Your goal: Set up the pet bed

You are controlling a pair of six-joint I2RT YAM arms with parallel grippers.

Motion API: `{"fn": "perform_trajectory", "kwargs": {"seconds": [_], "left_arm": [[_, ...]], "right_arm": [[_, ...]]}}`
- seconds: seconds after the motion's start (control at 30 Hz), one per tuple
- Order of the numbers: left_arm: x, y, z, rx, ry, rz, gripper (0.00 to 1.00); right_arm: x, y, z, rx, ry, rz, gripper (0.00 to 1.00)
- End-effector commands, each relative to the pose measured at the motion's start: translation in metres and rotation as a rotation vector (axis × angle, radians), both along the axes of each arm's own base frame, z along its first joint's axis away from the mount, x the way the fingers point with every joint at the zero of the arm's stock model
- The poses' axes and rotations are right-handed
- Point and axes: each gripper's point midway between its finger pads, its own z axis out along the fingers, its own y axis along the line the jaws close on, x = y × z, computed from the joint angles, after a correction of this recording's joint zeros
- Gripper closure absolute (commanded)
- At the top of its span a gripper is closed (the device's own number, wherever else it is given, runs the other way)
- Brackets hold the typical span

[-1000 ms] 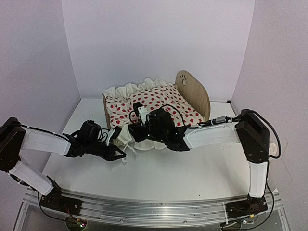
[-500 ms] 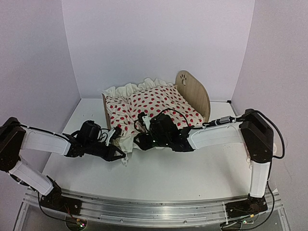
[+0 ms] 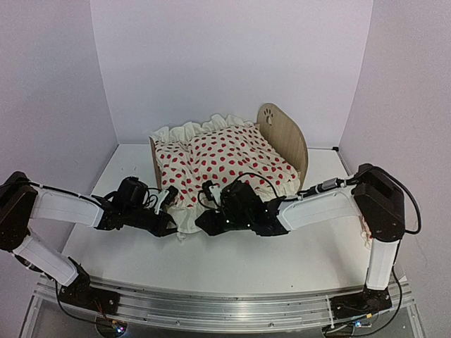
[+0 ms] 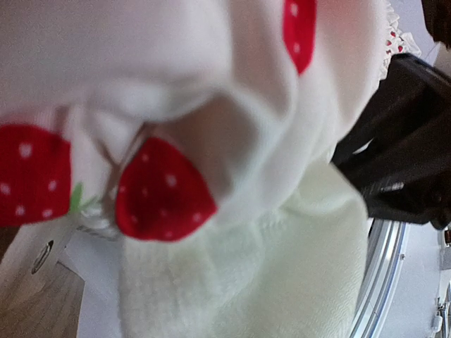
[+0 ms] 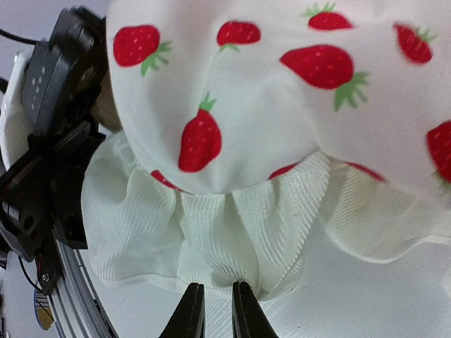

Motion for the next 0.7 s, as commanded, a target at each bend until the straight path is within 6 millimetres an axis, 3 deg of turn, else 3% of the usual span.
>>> {"fn": "perform_trajectory", "kwargs": {"seconds": [0.0, 0.23, 0.33, 0.5, 0.67], "left_arm": [[0.002, 0.002, 0.004, 0.013, -0.012, 0.004, 1.00], [0.003, 0.001, 0.005, 0.010, -0.017, 0.004, 1.00], [0.003, 0.001, 0.005, 0.010, -0.015, 0.003, 1.00], [0.002, 0.001, 0.003, 0.012, -0.008, 0.006, 1.00], [0.001, 0.002, 0.004, 0.014, -0.008, 0.006, 1.00]], "right_arm": [[-0.037, 0.023, -0.015, 0.088, 0.026, 0.072, 0.86], [-0.063, 0.031, -0.063, 0.057, 0.095, 0.079, 0.75], [-0.065, 0.028, -0.073, 0.047, 0.091, 0.046, 0.71], [-0.023, 0.022, -0.071, 0.020, -0.057, -0.087, 0.75], [0.017, 0.008, -0.069, 0.002, -0.127, -0.197, 0.72]]}}
